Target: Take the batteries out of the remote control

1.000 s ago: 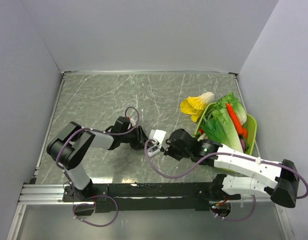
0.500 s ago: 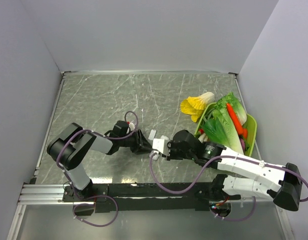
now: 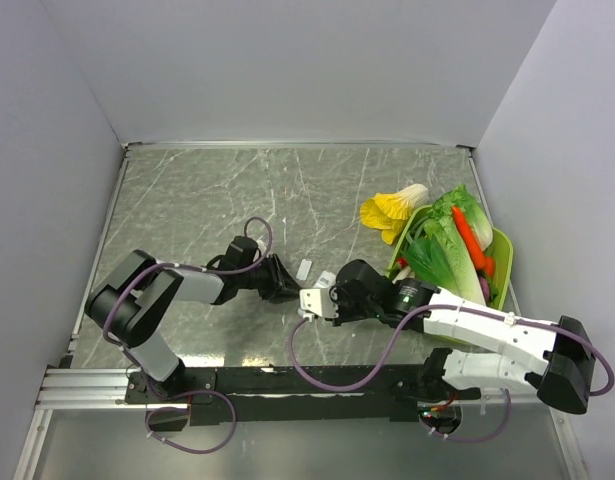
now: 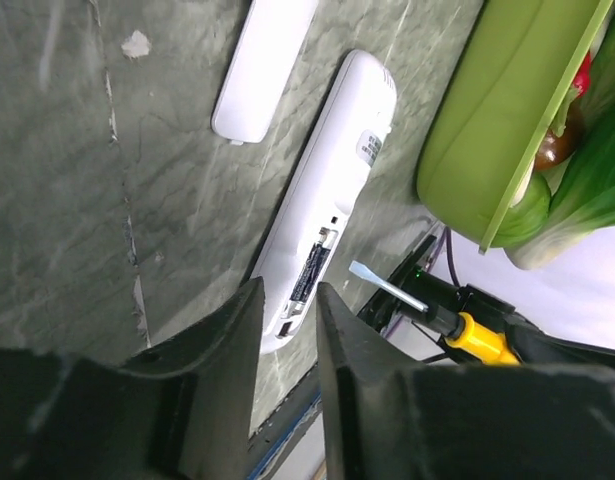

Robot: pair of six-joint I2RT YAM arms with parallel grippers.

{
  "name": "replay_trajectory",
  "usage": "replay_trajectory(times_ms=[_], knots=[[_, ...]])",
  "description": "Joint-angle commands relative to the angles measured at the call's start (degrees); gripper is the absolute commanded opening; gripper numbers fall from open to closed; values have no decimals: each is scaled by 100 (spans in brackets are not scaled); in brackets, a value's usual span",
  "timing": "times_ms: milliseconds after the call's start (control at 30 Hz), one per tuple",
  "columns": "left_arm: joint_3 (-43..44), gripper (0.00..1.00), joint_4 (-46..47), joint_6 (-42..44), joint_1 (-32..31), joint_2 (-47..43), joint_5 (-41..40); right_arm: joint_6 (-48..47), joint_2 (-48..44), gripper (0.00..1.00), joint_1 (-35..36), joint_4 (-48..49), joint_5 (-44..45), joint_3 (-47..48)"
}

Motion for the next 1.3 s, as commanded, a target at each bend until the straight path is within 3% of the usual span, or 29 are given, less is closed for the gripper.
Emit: replay_trajectory(times_ms=[0, 67, 100, 200, 867, 1267], knots=[[132, 29, -235, 160, 30, -223, -297, -356, 97, 0, 74, -132, -181, 384], [246, 24, -500, 344, 30, -241, -456, -417, 254, 0, 144, -211, -129, 490], [264, 14, -553, 371, 38, -232, -466, -426, 307, 0, 223, -246, -102, 516], [247, 1, -484, 380, 65, -189, -413, -549, 440, 0, 250, -317, -67, 613], [89, 1, 702, -6, 47, 664, 404, -1279, 967, 0, 417, -458, 197, 1052], [18, 1, 817, -59, 38, 743, 466, -1472, 1125, 0, 399, -625, 47, 1114]])
